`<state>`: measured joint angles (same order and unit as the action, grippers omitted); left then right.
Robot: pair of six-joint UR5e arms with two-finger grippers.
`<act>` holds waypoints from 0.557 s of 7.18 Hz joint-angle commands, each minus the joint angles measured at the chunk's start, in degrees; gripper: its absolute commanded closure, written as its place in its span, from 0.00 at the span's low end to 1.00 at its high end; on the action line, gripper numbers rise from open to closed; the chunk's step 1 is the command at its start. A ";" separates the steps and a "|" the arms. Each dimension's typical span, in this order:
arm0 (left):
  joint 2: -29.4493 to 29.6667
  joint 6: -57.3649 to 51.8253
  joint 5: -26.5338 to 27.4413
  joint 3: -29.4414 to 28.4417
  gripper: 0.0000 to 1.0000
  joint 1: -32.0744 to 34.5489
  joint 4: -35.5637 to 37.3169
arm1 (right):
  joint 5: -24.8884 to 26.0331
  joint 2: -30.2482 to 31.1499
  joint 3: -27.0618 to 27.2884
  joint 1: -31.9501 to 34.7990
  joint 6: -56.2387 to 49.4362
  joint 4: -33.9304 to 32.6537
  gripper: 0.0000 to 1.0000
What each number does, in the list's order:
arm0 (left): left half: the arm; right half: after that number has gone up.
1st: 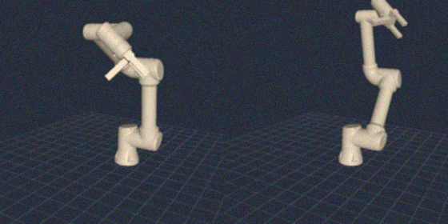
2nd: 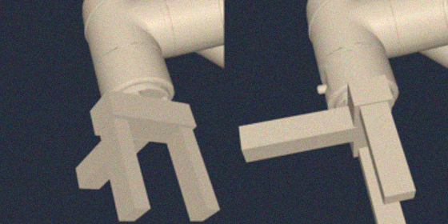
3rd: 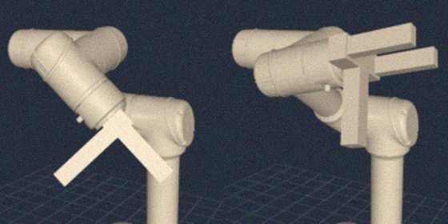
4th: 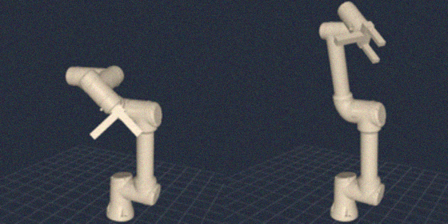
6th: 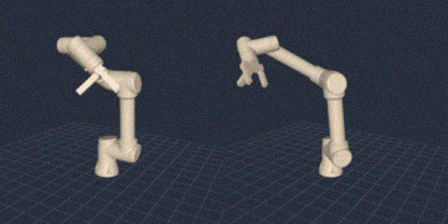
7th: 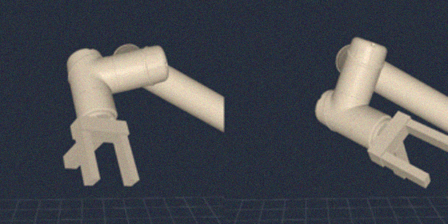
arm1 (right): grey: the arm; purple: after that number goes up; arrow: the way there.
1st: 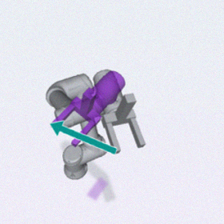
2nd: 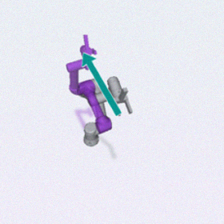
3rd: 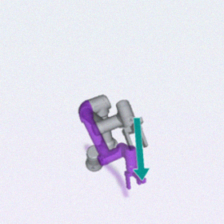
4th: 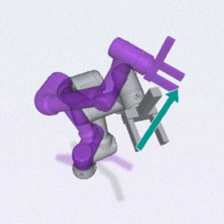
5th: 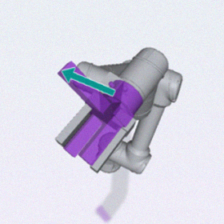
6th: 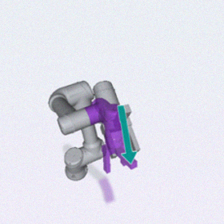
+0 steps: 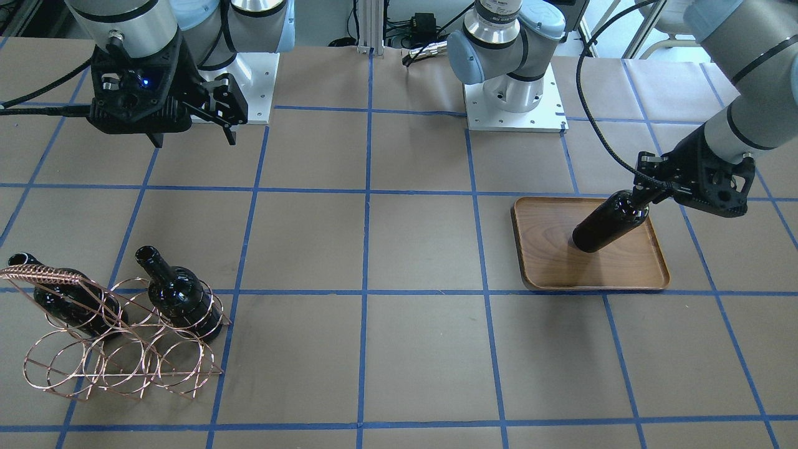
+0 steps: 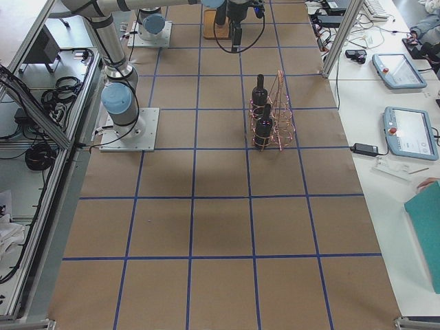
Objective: Take wine from basket and place on tray
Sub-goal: 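Lay the bottle down on the tray and open the left gripper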
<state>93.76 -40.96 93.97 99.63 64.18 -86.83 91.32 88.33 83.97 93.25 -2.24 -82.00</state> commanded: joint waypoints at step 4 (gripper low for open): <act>-1.72 1.49 2.51 -2.32 0.00 0.86 -2.36 | 0.00 0.00 -0.04 0.00 0.04 0.00 0.00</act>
<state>93.42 -40.13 94.84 98.49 64.47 -87.83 91.32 88.33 83.94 93.25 -2.22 -82.00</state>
